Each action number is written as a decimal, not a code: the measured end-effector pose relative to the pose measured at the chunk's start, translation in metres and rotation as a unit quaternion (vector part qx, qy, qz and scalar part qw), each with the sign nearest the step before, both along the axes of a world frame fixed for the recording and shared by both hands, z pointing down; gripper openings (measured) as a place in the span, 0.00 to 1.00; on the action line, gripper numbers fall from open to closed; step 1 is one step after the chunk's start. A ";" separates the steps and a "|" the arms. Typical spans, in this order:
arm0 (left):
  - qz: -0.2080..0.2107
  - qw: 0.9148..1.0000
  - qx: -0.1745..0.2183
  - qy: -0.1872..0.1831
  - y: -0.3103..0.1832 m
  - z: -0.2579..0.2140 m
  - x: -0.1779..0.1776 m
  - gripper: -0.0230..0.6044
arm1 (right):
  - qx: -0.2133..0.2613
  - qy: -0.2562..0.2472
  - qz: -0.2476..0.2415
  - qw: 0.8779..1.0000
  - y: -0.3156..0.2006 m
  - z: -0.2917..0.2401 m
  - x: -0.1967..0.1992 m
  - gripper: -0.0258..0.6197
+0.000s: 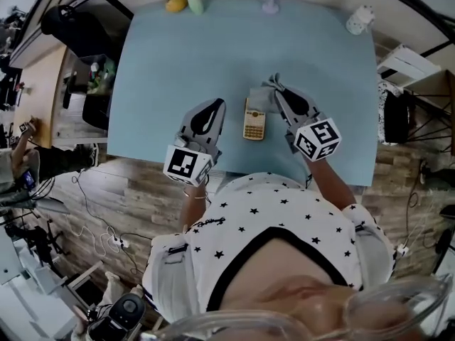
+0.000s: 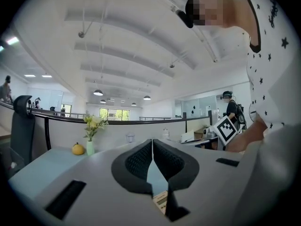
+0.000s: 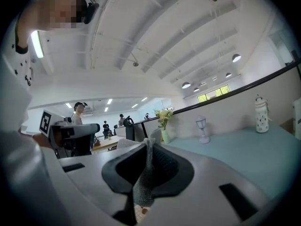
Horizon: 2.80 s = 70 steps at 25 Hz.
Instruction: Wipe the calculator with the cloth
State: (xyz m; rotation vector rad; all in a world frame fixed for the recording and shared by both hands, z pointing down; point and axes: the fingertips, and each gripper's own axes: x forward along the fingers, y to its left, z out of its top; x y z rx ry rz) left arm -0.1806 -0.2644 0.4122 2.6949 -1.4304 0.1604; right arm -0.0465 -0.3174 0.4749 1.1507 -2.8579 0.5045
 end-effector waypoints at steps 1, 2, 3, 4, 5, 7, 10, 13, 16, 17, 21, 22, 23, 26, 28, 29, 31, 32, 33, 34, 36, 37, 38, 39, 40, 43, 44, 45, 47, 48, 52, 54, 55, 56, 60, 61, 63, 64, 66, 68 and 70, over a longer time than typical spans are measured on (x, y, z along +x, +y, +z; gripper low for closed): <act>-0.003 1.000 -0.003 0.002 0.000 0.004 -0.006 0.09 | -0.005 0.008 0.002 1.000 -0.002 0.007 -0.004 0.09; -0.006 1.000 -0.007 0.006 0.000 0.008 -0.012 0.09 | -0.009 0.016 0.002 1.000 -0.004 0.015 -0.007 0.09; -0.009 1.000 -0.012 0.010 0.001 0.012 -0.018 0.09 | -0.015 0.024 0.002 1.000 -0.005 0.023 -0.011 0.09; -0.013 1.000 -0.015 0.015 0.002 0.015 -0.023 0.09 | -0.020 0.032 0.000 0.999 -0.006 0.030 -0.015 0.09; -0.016 0.999 -0.019 0.021 0.003 0.017 -0.027 0.09 | -0.026 0.041 -0.002 0.999 -0.007 0.038 -0.019 0.09; -0.021 0.999 -0.024 0.030 0.005 0.020 -0.035 0.09 | -0.037 0.062 -0.010 0.997 -0.008 0.054 -0.029 0.09; -0.030 0.999 -0.027 0.032 0.007 0.023 -0.046 0.09 | -0.053 0.095 -0.032 0.994 -0.008 0.079 -0.048 0.09; -0.043 0.998 -0.023 0.033 0.010 0.022 -0.057 0.09 | -0.075 0.112 -0.049 0.990 -0.010 0.103 -0.063 0.09; -0.056 0.998 -0.022 0.032 0.014 0.021 -0.065 0.09 | -0.084 0.131 -0.056 0.986 -0.014 0.123 -0.072 0.09; -0.061 0.997 -0.023 0.031 0.016 0.022 -0.067 0.09 | -0.086 0.141 -0.058 0.985 -0.015 0.129 -0.073 0.09; -0.077 0.996 -0.027 0.030 0.024 0.022 -0.073 0.09 | -0.094 0.183 -0.067 0.976 -0.015 0.152 -0.077 0.09; -0.079 0.996 -0.027 0.031 0.025 0.022 -0.075 0.09 | -0.094 0.192 -0.069 0.974 -0.014 0.155 -0.078 0.09; -0.081 0.996 -0.028 0.032 0.027 0.022 -0.076 0.09 | -0.095 0.198 -0.071 0.973 -0.013 0.159 -0.079 0.09; -0.084 0.996 -0.028 0.032 0.031 0.022 -0.077 0.09 | -0.097 0.214 -0.075 0.969 -0.012 0.167 -0.081 0.09; -0.087 0.995 -0.027 0.031 0.033 0.021 -0.079 0.09 | -0.097 0.223 -0.077 0.967 -0.011 0.171 -0.082 0.09; -0.088 0.995 -0.027 0.029 0.034 0.021 -0.080 0.09 | -0.098 0.228 -0.079 0.966 -0.011 0.173 -0.083 0.09; -0.090 0.995 -0.026 0.030 0.035 0.020 -0.083 0.09 | -0.099 0.237 -0.081 0.963 -0.011 0.177 -0.085 0.09; -0.092 0.995 -0.026 0.032 0.036 0.020 -0.085 0.09 | -0.100 0.240 -0.081 0.962 -0.011 0.178 -0.085 0.09; -0.093 0.995 -0.027 0.033 0.037 0.020 -0.085 0.09 | -0.100 0.241 -0.079 0.962 -0.011 0.179 -0.085 0.09; -0.094 0.995 -0.027 0.034 0.038 0.021 -0.086 0.09 | -0.101 0.242 -0.077 0.962 -0.011 0.180 -0.084 0.09; -0.093 0.995 -0.027 0.032 0.040 0.021 -0.085 0.09 | -0.102 0.241 -0.072 0.962 -0.011 0.180 -0.081 0.09; -0.093 0.995 -0.027 0.032 0.040 0.021 -0.085 0.09 | -0.102 0.241 -0.068 0.963 -0.012 0.180 -0.079 0.09; -0.092 0.995 -0.026 0.031 0.040 0.020 -0.084 0.09 | -0.103 0.240 -0.063 0.963 -0.013 0.180 -0.076 0.09; -0.091 0.995 -0.026 0.030 0.041 0.020 -0.084 0.09 | -0.104 0.239 -0.059 0.964 -0.014 0.180 -0.073 0.09; -0.089 0.995 -0.026 0.030 0.041 0.020 -0.083 0.09 | -0.105 0.239 -0.054 0.964 -0.015 0.180 -0.070 0.09; -0.082 0.996 -0.027 0.029 0.041 0.020 -0.080 0.09 | -0.110 0.239 -0.040 0.964 -0.016 0.181 -0.059 0.09; -0.080 0.996 -0.027 0.030 0.040 0.020 -0.079 0.09 | -0.112 0.238 -0.035 0.964 -0.016 0.181 -0.055 0.09; -0.078 0.996 -0.027 0.032 0.040 0.020 -0.078 0.09 | -0.115 0.237 -0.030 0.964 -0.016 0.181 -0.052 0.09; -0.071 0.996 -0.029 0.034 0.038 0.020 -0.075 0.09 | -0.120 0.236 -0.020 0.964 -0.016 0.182 -0.044 0.09; -0.067 0.997 -0.028 0.033 0.036 0.020 -0.072 0.09 | -0.123 0.235 -0.014 0.964 -0.016 0.183 -0.040 0.09; -0.048 0.998 -0.029 0.030 0.032 0.019 -0.063 0.09 | -0.133 0.235 0.006 0.963 -0.013 0.186 -0.022 0.09; -0.039 0.998 -0.029 0.032 0.030 0.019 -0.058 0.09 | -0.137 0.237 0.015 0.962 -0.011 0.188 -0.014 0.09; -0.036 0.998 -0.029 0.032 0.029 0.019 -0.056 0.09 | -0.140 0.238 0.019 0.961 -0.011 0.189 -0.010 0.09; -0.033 0.999 -0.029 0.031 0.028 0.019 -0.053 0.09 | -0.142 0.240 0.024 0.960 -0.010 0.191 -0.005 0.09; -0.021 0.999 -0.029 0.030 0.026 0.019 -0.045 0.09 | -0.153 0.245 0.037 0.957 -0.004 0.197 0.010 0.09; -0.018 0.999 -0.028 0.030 0.025 0.018 -0.044 0.09 | -0.154 0.246 0.039 0.956 -0.004 0.198 0.012 0.09; -0.016 0.999 -0.026 0.029 0.023 0.017 -0.043 0.09 | -0.155 0.248 0.041 0.955 -0.003 0.200 0.014 0.09; -0.016 0.999 -0.026 0.029 0.023 0.017 -0.043 0.09 | -0.156 0.249 0.041 0.955 -0.003 0.201 0.015 0.09; -0.016 0.999 -0.026 0.029 0.023 0.016 -0.043 0.09 | -0.157 0.251 0.041 0.954 -0.002 0.202 0.016 0.09; -0.018 0.999 -0.025 0.029 0.023 0.016 -0.044 0.09 | -0.158 0.252 0.041 0.954 -0.002 0.203 0.016 0.09; -0.020 0.999 -0.026 0.029 0.024 0.015 -0.045 0.09 | -0.156 0.253 0.040 0.954 -0.002 0.203 0.017 0.09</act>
